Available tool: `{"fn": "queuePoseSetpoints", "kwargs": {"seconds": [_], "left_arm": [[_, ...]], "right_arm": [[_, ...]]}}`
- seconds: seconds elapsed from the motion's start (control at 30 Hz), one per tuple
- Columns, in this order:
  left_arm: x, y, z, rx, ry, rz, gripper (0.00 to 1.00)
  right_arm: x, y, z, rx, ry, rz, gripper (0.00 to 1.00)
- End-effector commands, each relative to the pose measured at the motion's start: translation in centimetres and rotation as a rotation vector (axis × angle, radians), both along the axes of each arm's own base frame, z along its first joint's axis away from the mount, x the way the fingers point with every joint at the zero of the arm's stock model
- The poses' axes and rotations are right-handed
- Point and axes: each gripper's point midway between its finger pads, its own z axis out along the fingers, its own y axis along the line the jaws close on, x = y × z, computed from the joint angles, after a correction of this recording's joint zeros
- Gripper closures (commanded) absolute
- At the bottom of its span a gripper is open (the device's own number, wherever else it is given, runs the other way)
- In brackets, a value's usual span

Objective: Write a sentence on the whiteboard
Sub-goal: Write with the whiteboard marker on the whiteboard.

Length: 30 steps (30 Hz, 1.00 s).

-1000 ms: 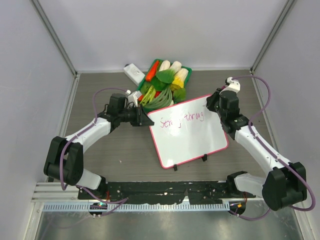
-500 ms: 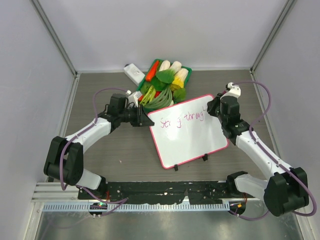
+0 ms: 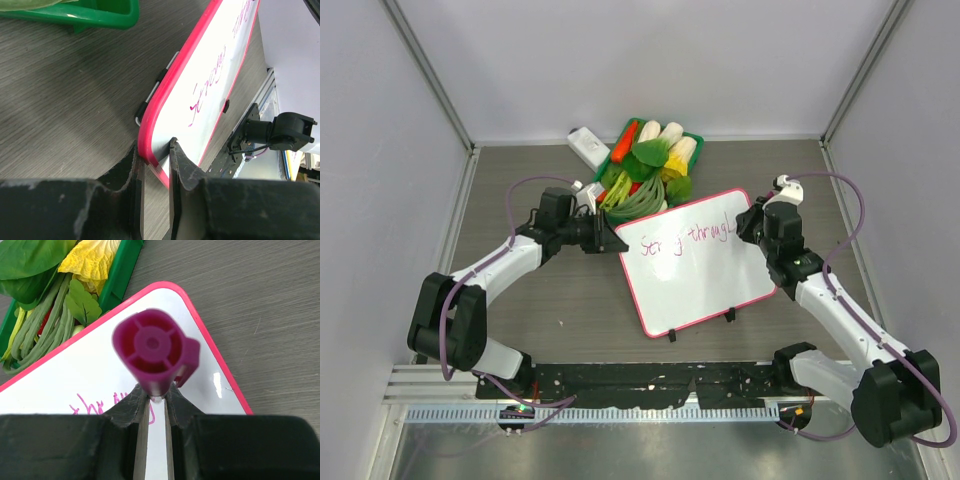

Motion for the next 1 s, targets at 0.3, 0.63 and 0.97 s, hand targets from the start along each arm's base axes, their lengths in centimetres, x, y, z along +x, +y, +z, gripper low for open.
{"fn": "queuePoseSetpoints", "kwargs": {"seconds": [0.3, 0.63, 0.97], "left_arm": [[0.6, 1.4, -3.0, 0.174, -0.077, 0.001, 1.0], [0.7, 1.4, -2.9, 0.177, -0.082, 0.003, 1.0], [0.7, 1.4, -3.0, 0.178, -0.08, 0.001, 1.0]], "right_arm": [[2.2, 0.0, 3.3, 0.006, -0.07, -0.029, 0.99], [2.8, -0.5, 3.3, -0.011, -0.069, -0.059, 0.99], [2.0, -1.3, 2.2, -0.033, -0.045, -0.088, 0.99]]}}
